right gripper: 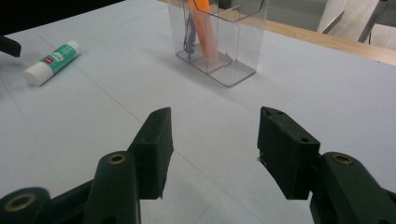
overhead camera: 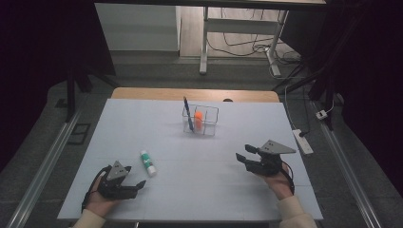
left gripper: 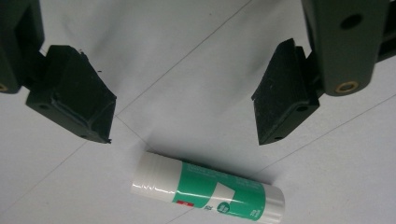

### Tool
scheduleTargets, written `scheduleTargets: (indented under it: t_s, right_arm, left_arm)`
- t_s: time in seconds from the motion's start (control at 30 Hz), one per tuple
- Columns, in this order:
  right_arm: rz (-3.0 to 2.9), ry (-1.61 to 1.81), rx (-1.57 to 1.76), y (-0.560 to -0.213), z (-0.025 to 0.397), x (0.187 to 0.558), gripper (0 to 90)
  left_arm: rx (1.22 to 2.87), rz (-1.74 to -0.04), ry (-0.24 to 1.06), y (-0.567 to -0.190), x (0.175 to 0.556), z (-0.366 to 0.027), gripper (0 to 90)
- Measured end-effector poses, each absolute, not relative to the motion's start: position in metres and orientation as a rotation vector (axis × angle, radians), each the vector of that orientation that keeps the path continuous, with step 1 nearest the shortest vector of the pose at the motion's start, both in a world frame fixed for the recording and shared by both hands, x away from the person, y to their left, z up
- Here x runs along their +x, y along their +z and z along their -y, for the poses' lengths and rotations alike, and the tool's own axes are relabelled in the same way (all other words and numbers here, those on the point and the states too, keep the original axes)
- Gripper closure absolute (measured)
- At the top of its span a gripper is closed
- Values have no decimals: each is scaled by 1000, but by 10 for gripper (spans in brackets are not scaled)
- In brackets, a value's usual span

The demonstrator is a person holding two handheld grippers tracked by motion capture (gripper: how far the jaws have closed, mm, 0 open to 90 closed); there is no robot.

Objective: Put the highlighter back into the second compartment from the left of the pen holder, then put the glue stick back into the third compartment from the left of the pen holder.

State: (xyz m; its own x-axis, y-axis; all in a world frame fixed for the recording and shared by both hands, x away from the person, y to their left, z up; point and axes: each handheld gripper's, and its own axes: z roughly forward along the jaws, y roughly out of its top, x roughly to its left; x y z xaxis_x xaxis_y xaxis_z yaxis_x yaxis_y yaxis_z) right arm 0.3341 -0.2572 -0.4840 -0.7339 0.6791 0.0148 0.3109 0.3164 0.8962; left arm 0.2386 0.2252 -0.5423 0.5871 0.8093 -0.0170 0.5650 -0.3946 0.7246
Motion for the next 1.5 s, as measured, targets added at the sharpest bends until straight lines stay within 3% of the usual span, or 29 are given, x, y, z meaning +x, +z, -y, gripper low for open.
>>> scheduleTargets:
  t_s: [0.53, 0.87, 1.1, 1.5]
  right_arm:
    - [-2260, 1354, 858, -488, 261, 333, 437]
    - [-2280, 1362, 834, -491, 263, 322, 429]
    - [-2280, 1357, 838, -492, 269, 320, 421]
    - [-2313, 1345, 838, -495, 273, 316, 400]
  left_arm:
    - [2141, -1037, 456, -535, 239, -223, 212]
    - [2268, -856, 416, -516, 254, -218, 227]
    - [2470, -654, 353, -500, 273, -205, 218]
    - [2619, -460, 378, -480, 290, -191, 207]
